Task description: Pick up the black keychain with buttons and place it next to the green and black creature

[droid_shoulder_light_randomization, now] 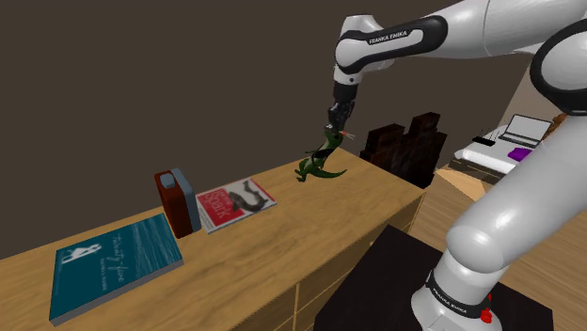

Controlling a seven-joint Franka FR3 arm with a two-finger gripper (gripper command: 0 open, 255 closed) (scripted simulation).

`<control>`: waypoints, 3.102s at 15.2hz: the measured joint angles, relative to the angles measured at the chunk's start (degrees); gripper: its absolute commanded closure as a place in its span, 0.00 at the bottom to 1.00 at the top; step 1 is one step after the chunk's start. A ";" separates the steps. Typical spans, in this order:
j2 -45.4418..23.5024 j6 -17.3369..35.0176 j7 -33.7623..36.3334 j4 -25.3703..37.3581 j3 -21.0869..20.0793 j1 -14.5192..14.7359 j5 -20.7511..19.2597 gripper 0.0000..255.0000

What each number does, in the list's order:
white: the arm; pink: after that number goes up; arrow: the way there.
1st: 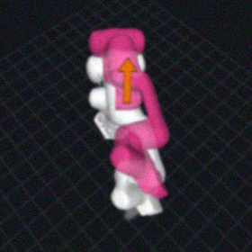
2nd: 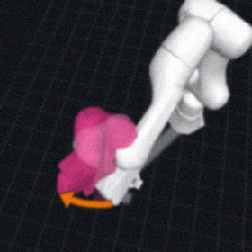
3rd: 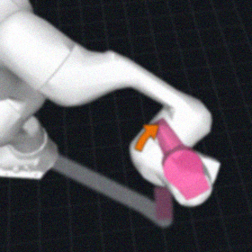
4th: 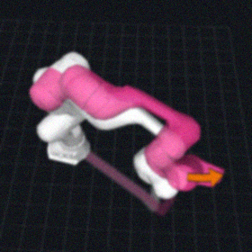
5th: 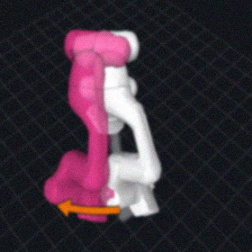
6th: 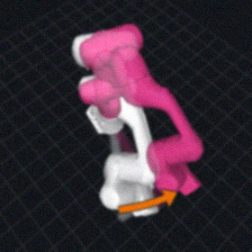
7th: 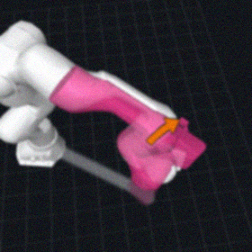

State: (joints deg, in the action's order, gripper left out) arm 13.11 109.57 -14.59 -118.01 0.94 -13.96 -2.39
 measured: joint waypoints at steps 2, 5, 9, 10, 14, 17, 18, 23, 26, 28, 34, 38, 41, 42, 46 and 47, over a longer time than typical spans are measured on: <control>-1.45 -0.11 -2.74 1.68 1.71 -1.08 -0.10 1.00; -4.46 -0.02 -6.88 4.73 4.21 -2.71 0.01 1.00; -8.69 -0.46 -12.33 9.53 7.24 -4.89 0.64 1.00; -9.61 -0.19 -13.70 10.19 7.96 -5.48 0.85 1.00; -14.25 -0.92 -18.53 15.57 10.32 -7.62 2.08 1.00; -14.84 0.84 -19.01 14.39 10.50 -7.82 2.23 1.00; -14.93 1.53 -19.09 13.77 10.53 -7.86 2.26 1.00; -15.61 4.96 -19.10 11.01 10.51 -7.84 2.40 1.00; -15.91 7.34 -19.13 8.92 10.52 -7.86 2.46 1.00; -16.21 8.74 -19.15 7.81 10.51 -7.85 2.52 1.00; -17.46 13.28 -19.52 4.49 10.58 -7.99 2.86 1.00; -18.82 16.26 -19.59 2.85 10.50 -7.97 3.19 1.00; -19.63 18.34 -19.68 1.58 10.46 -7.98 3.40 1.00; -20.19 19.10 -19.87 1.35 10.48 -8.06 3.57 1.00; -21.49 21.84 -20.18 -0.11 10.45 -8.16 3.95 1.00; -21.83 22.49 -20.32 -0.43 10.46 -8.22 4.07 1.00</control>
State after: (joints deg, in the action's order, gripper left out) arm -8.72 132.06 -34.91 -118.44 11.40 -22.18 1.67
